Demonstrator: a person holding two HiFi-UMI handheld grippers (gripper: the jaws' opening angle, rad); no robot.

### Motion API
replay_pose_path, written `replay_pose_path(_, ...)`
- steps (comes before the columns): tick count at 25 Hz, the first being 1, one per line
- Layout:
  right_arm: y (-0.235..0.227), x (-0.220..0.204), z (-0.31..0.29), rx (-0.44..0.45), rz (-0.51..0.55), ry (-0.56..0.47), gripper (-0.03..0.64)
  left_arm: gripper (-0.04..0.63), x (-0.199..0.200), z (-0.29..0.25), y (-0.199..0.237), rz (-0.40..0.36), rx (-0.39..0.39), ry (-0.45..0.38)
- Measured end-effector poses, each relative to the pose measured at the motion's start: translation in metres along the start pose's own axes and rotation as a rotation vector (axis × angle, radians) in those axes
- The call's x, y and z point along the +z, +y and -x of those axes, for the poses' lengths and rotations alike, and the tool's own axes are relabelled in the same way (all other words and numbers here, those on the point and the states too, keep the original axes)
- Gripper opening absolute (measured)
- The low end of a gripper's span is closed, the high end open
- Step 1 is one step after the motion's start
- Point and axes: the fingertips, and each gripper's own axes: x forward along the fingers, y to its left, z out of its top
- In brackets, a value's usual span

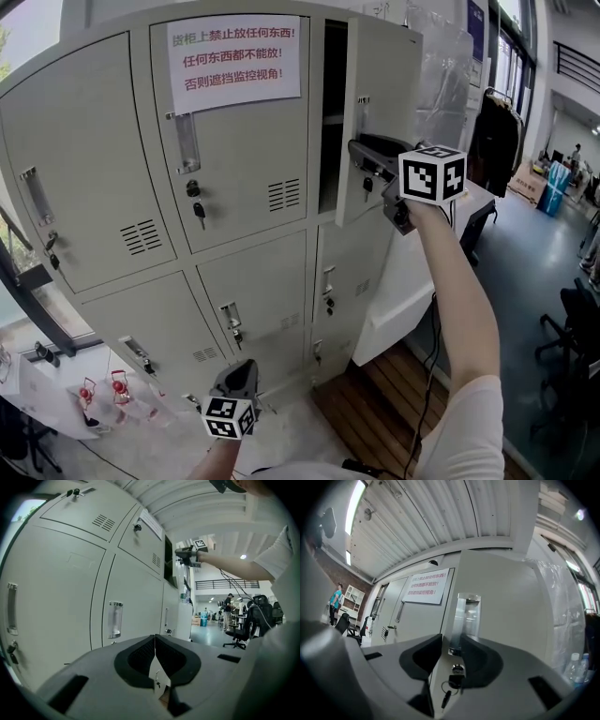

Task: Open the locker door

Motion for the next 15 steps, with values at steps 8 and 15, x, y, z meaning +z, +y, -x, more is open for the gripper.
replay_pose_path(8,-0.003,0.004,0.025,-0.057,0.043,0.023,0.141,0.011,0.000,-0.002,-0.025,-0.003,-0.043,-0.005)
replay_pose_path(15,-0.009,0.006,0.057,-0.096,0.035,0.022,0.153,0.011,-0.002,-0.002,-0.037,-0.002,-0.066,-0.003)
